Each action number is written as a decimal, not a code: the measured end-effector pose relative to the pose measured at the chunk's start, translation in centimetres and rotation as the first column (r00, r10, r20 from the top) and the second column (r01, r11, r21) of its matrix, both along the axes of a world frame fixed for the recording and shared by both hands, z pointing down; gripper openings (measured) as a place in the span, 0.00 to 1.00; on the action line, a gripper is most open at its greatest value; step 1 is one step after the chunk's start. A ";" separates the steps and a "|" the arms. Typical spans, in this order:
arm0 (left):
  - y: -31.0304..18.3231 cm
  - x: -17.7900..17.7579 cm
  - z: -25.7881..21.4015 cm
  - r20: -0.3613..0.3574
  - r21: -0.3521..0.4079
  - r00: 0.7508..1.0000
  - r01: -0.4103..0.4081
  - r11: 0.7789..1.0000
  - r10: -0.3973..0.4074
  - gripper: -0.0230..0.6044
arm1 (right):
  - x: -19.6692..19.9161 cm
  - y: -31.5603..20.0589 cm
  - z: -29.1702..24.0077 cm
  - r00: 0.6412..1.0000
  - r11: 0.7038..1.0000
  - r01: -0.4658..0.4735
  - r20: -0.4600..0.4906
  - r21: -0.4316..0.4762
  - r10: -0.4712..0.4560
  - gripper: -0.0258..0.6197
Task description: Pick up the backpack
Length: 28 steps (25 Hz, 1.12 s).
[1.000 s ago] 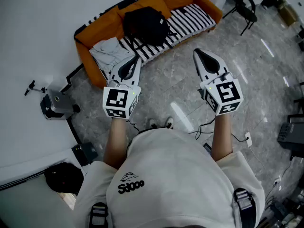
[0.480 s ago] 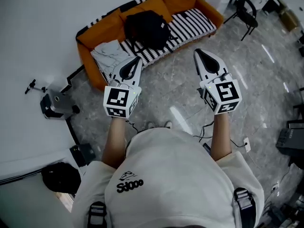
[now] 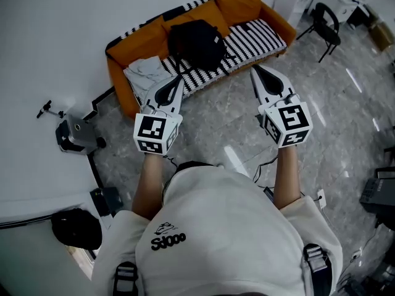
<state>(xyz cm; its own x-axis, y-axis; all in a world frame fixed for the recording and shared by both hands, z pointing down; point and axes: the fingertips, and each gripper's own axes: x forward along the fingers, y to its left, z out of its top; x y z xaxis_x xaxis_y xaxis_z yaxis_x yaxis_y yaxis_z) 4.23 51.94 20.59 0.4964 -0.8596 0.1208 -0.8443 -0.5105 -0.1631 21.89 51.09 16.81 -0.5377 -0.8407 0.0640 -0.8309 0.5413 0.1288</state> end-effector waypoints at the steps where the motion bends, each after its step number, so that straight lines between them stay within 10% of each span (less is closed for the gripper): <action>1: 0.1 0.1 0.0 0.002 0.000 1.000 0.004 1.000 -0.004 0.08 | 0.1 0.0 0.1 1.000 1.000 0.004 0.002 -0.002 -0.004 0.10; 13: -5.7 -0.6 1.9 0.014 -0.034 1.000 0.019 0.999 -0.019 0.08 | 1.0 -6.1 2.1 0.998 0.999 -0.009 0.055 -0.052 0.012 0.10; 28: -31.6 -5.2 3.4 -0.015 -0.053 1.000 0.009 0.999 -0.010 0.08 | -2.9 -31.1 3.3 0.999 0.998 -0.030 0.014 -0.062 0.031 0.10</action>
